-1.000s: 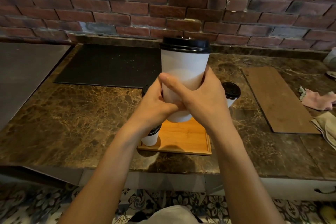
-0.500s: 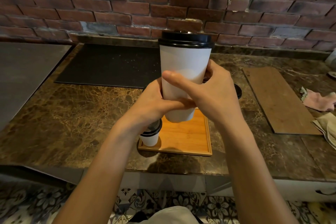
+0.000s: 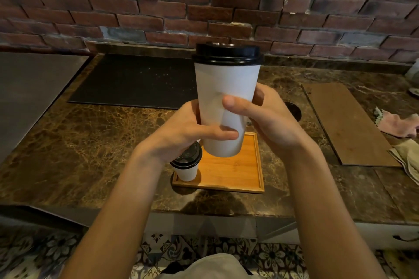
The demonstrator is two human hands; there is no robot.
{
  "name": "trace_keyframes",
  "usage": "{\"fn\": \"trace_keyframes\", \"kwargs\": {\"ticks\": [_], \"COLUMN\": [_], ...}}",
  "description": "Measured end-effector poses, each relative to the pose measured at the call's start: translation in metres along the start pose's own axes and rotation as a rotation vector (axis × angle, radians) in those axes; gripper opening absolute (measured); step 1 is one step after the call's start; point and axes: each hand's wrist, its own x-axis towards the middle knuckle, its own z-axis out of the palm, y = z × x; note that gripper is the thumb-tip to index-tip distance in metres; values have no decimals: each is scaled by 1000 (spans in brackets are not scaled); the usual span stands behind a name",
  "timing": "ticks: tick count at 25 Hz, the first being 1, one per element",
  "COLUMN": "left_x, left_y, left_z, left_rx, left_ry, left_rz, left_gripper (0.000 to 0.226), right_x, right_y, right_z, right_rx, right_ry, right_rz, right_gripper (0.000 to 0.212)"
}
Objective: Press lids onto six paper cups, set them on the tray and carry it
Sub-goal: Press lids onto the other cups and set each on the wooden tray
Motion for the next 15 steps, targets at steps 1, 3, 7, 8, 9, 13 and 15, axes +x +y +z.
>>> {"fn": "trace_keyframes", "kwargs": {"ticks": [1, 3, 7, 8, 9, 13, 15], "left_x": [0, 0, 1, 2, 3, 7, 9], "left_y": [-2, -4, -4, -3, -2, 3, 2], "left_z": [0, 0, 0, 0, 1, 10, 14], "left_rx": [4, 5, 17, 38, 70, 200, 236], "left_ry": [0, 9, 79, 110, 147, 281, 309], "left_rz": [-1, 0, 8, 4, -3, 26, 52], "left_gripper": [50, 50, 52, 56, 60, 56, 51], "right_x": [0, 1, 2, 2, 3, 5, 5], "right_y": [3, 6, -2, -4, -6, -6, -5], "right_z": [0, 0, 4, 6, 9, 19, 24], "right_rx": [9, 26, -53, -87, -120, -211, -210], "right_ry": [-14, -26, 25, 52, 88, 275, 340], "right_rz": [12, 36, 25, 12, 3, -3, -1], "right_gripper": [49, 46, 57, 60, 63, 66, 70]}}
